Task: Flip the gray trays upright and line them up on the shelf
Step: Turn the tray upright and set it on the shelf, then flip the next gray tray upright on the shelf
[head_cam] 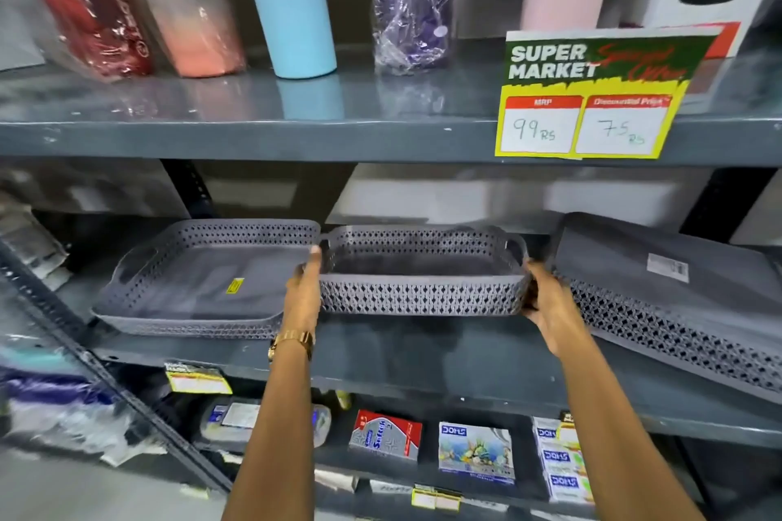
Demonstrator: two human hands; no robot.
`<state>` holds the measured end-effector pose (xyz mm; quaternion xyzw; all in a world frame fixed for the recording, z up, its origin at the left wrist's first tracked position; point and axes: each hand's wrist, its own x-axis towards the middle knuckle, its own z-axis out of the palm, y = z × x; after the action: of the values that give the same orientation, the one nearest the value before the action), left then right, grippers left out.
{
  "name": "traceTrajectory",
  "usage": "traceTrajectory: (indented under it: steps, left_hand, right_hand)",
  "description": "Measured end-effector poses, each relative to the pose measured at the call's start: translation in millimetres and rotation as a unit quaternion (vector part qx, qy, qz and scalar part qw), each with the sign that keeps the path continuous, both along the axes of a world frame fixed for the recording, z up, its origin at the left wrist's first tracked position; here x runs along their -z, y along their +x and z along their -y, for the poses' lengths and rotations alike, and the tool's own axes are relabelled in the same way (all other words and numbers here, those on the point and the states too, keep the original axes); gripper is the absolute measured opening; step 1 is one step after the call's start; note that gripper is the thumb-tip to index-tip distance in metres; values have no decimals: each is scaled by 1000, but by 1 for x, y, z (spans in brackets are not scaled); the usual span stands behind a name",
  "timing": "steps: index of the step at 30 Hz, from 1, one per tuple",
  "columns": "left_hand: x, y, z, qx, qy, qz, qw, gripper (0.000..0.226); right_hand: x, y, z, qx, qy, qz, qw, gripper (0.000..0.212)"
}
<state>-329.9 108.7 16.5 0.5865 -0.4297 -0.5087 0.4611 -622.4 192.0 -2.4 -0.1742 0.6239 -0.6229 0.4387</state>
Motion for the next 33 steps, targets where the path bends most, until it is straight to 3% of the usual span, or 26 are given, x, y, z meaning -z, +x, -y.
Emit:
traceTrajectory:
  steps: [2, 3, 6, 9, 12, 15, 19, 23, 26, 28, 31, 33]
  left_hand:
    - [4, 5, -9, 5, -21, 46, 999, 53]
    - [8, 9, -11, 9, -20, 65, 998, 46]
    - [15, 15, -22, 35, -16, 124, 992, 39]
    - [17, 12, -26, 42, -27, 171, 984, 20]
    - [17, 2, -35, 32, -61, 245, 967, 40]
    - [11, -19, -50, 28, -180, 290, 940, 45]
    - [-3, -72, -68, 103, -271, 236, 928, 36]
    - [-10, -152, -77, 194, -253, 161, 934, 39]
    - [-12, -220, -78, 238, -253, 175, 921, 41]
    - [-13, -261, -72, 261, -253, 226, 904, 43]
    - [-8, -319, -55, 277, -242, 412, 834, 56]
    - [-4, -345, -41, 271, -206, 473, 812, 57]
  right_hand:
    - [12, 2, -2, -12, 46, -70, 996, 10]
    - [17, 5, -5, -15, 66, -91, 994, 8]
    - [32, 11, -13, -6, 94, -147, 985, 39]
    - [30, 21, -26, -11, 100, -183, 978, 46]
    - [23, 28, -39, -39, 85, -236, 967, 44]
    - [8, 20, -56, -48, 68, -301, 950, 46]
    - [-16, -16, -84, 9, 16, -383, 923, 30]
    - [-33, -69, -103, 90, 17, -402, 911, 25]
    - [-28, -126, -108, 111, 68, -412, 902, 28]
    - [-20, -171, -108, 85, 127, -404, 902, 35]
    - [-9, -238, -117, 43, 236, -357, 903, 54]
    - [1, -267, -125, 31, 252, -303, 919, 70]
